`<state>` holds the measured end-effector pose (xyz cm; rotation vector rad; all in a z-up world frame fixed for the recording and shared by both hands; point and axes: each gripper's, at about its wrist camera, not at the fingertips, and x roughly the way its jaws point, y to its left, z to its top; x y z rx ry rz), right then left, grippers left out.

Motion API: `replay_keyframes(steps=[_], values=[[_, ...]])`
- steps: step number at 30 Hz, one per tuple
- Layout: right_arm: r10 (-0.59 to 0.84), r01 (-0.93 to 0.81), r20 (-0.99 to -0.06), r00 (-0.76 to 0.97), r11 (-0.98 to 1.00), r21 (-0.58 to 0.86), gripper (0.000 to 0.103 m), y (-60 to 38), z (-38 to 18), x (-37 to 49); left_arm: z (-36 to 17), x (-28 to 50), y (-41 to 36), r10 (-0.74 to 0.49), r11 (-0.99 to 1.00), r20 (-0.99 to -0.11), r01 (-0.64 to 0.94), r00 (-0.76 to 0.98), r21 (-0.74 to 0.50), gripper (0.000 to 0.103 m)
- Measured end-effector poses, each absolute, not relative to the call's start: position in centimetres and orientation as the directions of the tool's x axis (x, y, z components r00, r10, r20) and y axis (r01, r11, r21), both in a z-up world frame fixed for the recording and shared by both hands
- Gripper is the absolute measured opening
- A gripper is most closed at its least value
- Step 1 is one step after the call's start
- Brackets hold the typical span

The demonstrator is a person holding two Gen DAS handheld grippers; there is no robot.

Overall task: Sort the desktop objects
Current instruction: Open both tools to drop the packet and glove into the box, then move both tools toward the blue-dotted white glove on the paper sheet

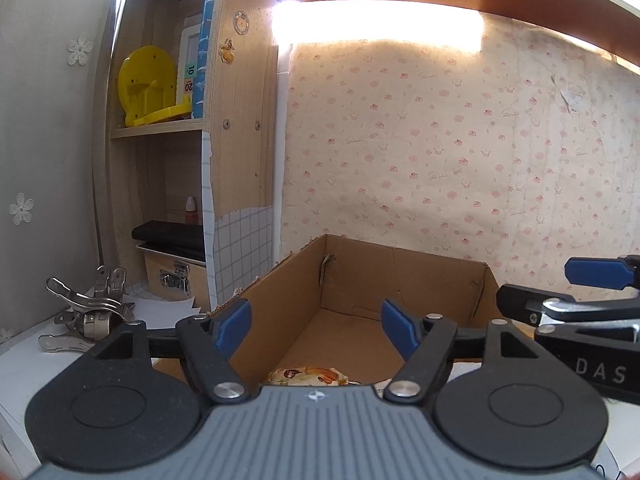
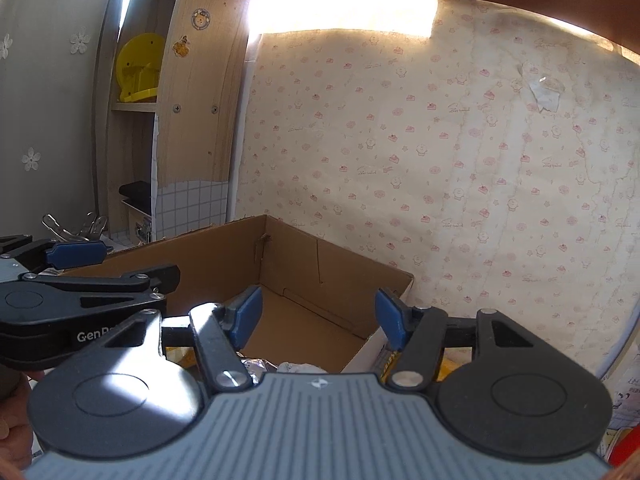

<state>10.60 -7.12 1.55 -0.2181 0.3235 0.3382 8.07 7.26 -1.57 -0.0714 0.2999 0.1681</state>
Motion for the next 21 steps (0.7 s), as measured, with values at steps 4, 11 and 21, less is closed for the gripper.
replay_keyframes(steps=[4, 11, 21], values=[[0.267, -0.328, -0.316, 0.911, 0.931, -0.161, 0.068, -8.6, 2.2, 9.2, -1.4, 7.4, 6.7, 0.132, 0.986, -0.294, -0.155, 0.947, -0.056, 0.075], [0.181, -0.236, -0.282, 0.942, 0.956, -0.174, 0.083, -12.3, 2.5, 5.9, -1.1, 5.8, 4.8, 0.062, 0.994, -0.273, -0.085, 0.960, -0.072, 0.077], [0.008, -0.080, -0.322, 0.947, 0.974, -0.212, 0.090, -18.5, -1.4, -0.5, -1.8, 3.7, 0.5, -0.048, 0.997, -0.271, 0.031, 0.961, -0.067, 0.077]])
